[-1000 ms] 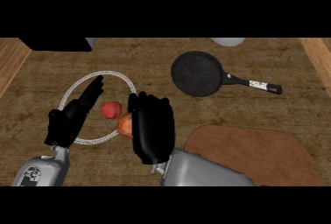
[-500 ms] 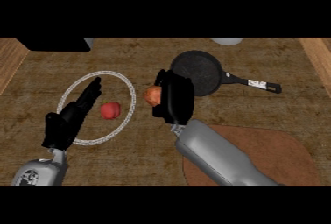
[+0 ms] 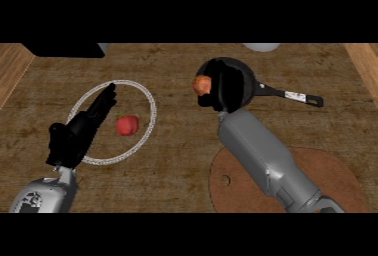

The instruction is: Pick the sweet potato from the cutting board and place it in the pan

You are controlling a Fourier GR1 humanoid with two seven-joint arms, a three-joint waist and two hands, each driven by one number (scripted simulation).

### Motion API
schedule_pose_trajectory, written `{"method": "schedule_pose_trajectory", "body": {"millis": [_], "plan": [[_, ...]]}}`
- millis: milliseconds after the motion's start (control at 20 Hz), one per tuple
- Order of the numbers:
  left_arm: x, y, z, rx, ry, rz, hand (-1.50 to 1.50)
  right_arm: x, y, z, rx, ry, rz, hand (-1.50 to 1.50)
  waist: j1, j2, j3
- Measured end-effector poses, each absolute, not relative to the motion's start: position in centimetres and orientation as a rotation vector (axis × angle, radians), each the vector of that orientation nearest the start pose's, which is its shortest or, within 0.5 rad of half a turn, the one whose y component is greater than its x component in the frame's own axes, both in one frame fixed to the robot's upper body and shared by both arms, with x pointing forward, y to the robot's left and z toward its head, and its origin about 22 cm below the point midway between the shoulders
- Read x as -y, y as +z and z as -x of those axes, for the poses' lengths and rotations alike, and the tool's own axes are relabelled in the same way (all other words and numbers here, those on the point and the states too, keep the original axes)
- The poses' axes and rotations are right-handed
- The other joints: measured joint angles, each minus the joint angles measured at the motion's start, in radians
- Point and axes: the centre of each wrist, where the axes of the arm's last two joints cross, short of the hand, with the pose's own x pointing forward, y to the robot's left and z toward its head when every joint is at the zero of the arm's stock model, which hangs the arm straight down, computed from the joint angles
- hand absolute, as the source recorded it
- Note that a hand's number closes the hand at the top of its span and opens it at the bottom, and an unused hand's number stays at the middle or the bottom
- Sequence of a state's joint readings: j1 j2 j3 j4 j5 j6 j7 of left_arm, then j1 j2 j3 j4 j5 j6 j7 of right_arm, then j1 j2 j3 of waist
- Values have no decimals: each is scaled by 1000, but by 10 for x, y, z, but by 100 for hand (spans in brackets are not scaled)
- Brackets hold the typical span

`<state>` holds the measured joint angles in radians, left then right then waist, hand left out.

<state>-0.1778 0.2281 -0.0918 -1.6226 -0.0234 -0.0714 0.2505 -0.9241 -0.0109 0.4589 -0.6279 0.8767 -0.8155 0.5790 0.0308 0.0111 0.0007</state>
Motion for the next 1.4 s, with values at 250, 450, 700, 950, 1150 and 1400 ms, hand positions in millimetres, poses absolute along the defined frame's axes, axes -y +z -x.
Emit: {"method": "schedule_pose_trajectory", "body": {"millis": [250,450,700,950,1150,1400], "plan": [[-243,60,-280,1518,-377,-68,0,90,31,-410,1609,530,1181,150,10,6,0],[-240,59,-281,1525,-389,-60,0,105,32,-421,1604,522,1188,150,20,9,1],[-235,56,-281,1527,-385,-51,0,132,23,-427,1467,501,1169,-150,25,12,0],[-231,58,-284,1535,-403,-47,0,157,21,-431,1312,526,1076,-150,39,21,2],[-230,63,-287,1545,-407,-36,0,170,21,-432,1340,462,1008,-150,51,28,3],[-225,61,-283,1549,-411,-28,0,181,32,-436,1463,290,907,-150,58,31,6]]}}
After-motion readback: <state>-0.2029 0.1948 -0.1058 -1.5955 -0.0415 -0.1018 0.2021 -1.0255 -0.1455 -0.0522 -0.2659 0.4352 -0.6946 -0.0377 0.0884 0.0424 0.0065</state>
